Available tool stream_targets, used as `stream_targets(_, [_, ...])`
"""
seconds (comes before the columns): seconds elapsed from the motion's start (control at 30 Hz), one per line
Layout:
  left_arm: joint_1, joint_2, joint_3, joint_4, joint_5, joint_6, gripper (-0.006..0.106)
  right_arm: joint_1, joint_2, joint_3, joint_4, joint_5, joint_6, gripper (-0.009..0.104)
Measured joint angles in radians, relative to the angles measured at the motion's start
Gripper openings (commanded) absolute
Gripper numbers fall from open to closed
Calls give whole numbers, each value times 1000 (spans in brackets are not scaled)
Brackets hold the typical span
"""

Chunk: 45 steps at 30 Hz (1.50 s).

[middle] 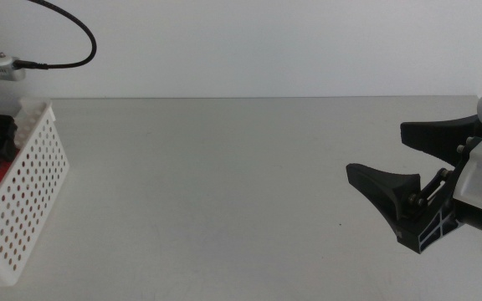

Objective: Use arms to grab the bottles and put them into the dustbin to the left of the table.

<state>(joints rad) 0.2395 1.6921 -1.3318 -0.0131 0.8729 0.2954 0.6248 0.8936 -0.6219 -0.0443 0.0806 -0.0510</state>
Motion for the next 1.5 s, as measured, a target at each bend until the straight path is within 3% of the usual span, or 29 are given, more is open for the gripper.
stream_targets(0.47, [-3, -155, -3, -11, 46, -74, 93, 0, 0, 0, 0, 0, 0, 66])
stream_targets(1.03, [-137, -464, -4, -93, 52, -114, 93, 0, 0, 0, 0, 0, 0, 66])
stream_targets(1.3, [-371, -695, 195, -44, -234, -114, 93, 0, 0, 0, 0, 0, 0, 66])
stream_targets(1.5, [-397, -860, 398, -28, -417, -124, 93, 0, 0, 0, 0, 0, 0, 66])
